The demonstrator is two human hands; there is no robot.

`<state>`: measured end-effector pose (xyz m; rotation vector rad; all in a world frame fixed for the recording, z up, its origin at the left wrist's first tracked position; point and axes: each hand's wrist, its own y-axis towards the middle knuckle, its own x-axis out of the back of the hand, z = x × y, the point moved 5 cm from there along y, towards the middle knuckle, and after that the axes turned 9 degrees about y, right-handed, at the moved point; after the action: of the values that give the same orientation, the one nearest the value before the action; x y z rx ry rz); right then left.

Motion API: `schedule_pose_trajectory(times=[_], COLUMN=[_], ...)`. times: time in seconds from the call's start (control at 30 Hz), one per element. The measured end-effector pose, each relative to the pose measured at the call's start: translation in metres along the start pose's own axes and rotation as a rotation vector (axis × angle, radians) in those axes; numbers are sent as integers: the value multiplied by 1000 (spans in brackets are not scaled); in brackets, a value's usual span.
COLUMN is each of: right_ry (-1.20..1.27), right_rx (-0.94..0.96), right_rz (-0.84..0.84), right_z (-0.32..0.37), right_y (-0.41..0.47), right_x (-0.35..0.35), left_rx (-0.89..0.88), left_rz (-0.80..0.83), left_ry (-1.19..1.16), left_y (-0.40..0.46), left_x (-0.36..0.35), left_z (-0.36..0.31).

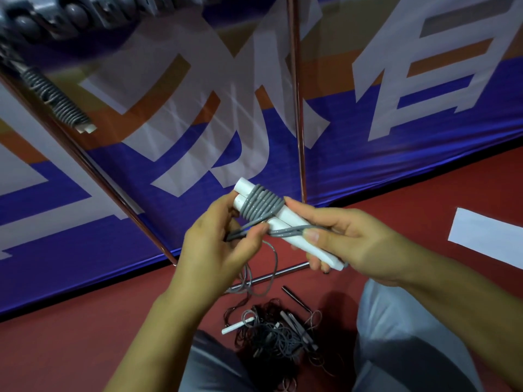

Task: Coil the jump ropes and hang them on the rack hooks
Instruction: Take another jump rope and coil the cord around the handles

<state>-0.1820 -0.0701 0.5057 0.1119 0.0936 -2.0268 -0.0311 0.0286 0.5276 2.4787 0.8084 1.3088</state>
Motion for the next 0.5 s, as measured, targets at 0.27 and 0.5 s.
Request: schedule_pose_trajectory(times=[0.27,0.5], right_ry=[10,81], right_rx=[77,137], right_rz=[-105,-239], right_z=[-2,-5], right_y=[1,2], right_x=[1,2], left_rx=[147,359], left_rz=[43,372], left_ry=[-135,-296], left_y=[4,-3], left_x=[-1,-12], left_z=[-3,0])
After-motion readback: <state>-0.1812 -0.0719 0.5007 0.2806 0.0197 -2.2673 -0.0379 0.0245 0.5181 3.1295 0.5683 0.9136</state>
